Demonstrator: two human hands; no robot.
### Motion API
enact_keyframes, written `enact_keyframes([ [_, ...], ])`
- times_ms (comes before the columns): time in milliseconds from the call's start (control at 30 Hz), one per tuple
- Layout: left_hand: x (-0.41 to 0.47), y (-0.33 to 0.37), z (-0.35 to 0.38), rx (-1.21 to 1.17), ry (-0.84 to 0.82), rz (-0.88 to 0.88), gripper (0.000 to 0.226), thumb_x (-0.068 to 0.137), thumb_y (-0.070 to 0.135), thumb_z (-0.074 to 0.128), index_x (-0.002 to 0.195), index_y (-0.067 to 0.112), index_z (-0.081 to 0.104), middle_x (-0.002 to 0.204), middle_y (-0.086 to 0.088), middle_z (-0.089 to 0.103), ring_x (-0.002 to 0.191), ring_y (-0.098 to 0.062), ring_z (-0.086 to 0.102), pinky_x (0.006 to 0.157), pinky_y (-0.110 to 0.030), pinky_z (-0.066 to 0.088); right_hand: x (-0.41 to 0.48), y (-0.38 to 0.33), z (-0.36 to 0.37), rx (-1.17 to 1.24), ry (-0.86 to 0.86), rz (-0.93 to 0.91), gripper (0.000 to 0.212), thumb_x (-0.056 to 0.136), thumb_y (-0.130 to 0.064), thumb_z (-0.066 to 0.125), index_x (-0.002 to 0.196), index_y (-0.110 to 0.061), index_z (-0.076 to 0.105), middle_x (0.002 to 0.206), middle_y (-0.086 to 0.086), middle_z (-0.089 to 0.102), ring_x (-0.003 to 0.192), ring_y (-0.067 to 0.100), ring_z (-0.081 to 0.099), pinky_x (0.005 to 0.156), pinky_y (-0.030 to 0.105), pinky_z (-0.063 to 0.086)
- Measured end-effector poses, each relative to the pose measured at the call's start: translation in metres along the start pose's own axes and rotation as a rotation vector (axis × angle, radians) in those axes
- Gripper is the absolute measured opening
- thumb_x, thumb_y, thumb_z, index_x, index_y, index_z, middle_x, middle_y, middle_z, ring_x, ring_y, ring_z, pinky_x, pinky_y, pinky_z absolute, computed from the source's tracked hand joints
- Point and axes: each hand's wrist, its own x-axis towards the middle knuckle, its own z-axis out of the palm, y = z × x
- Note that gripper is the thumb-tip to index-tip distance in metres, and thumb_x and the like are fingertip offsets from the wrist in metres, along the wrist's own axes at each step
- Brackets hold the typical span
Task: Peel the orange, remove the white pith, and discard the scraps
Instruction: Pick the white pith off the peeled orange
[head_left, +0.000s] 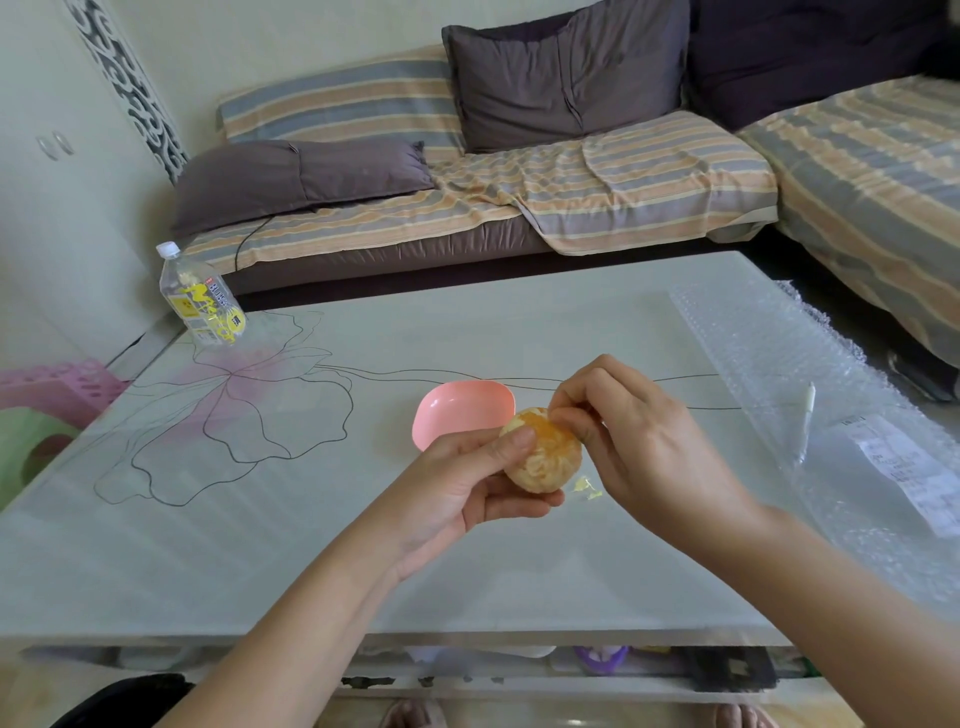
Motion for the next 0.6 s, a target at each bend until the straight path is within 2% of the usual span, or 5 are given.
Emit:
enact_keyframes([
  [200,-0.0009,0.0002,-0.0027,0.022,-0.004,0.013,0.057,0.055,0.049,0.085,0.091,0.006,0.075,0.09,-0.015,0.071,0.081,-0.027,0.071,0.067,-0.024,0.056,0.0003,0.0002,0.002,0.01,-0.016,0.016,0.027,0.094,-0.025,0.037,0.085,-0.009,0.056,0.083,-0.001,0.053,0.068,0.006,0.041,0.065,0.012,0.035],
  [433,-0.0022,0.0004,-0.0038,0.078,-0.018,0.027,0.029,0.072,0.028,0.076,0.092,0.007,0.075,0.089,-0.012,0.071,0.081,-0.024,0.07,0.067,-0.023,0.055,0.0021,0.001,0.0023,0.017,-0.023,0.044,0.026,0.093,-0.025,0.037,0.085,-0.01,0.056,0.083,-0.004,0.052,0.069,0.003,0.039,0.065,0.009,0.035],
  [600,-0.0007,-0.0016,-0.0048,0.095,-0.004,0.036,0.027,0.079,0.02,0.064,0.099,0.002,0.07,0.089,-0.012,0.07,0.081,-0.023,0.069,0.068,-0.024,0.055,0.0016,0.0024,-0.0016,0.112,0.055,0.117,0.013,0.091,-0.015,0.055,0.084,-0.009,0.064,0.082,-0.005,0.058,0.07,-0.001,0.05,0.065,0.003,0.036],
])
